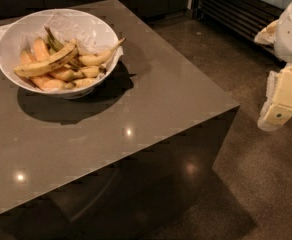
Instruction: Pick banana from white bowl
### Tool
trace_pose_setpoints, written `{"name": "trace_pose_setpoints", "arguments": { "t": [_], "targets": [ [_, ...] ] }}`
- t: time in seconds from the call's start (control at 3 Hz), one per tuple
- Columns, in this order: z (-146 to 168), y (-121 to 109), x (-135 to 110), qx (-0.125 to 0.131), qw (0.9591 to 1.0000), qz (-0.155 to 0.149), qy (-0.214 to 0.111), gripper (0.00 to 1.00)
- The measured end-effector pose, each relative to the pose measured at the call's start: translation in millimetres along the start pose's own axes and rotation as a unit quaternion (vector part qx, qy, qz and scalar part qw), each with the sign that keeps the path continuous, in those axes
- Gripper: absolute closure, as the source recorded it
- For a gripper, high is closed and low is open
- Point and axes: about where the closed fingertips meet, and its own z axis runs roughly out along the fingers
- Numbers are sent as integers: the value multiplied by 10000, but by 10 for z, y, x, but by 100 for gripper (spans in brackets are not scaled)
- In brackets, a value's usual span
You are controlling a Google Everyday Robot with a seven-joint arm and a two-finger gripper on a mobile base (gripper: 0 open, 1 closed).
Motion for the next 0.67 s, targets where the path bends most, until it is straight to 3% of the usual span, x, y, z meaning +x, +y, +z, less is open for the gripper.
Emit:
{"name": "trace_pose_setpoints", "arguments": {
  "t": [0.33,0.67],
  "targets": [
    [0,0,0,0,10000,0,0,0],
    [-93,-42,-215,96,9988,-454,-161,0]
  ]
}}
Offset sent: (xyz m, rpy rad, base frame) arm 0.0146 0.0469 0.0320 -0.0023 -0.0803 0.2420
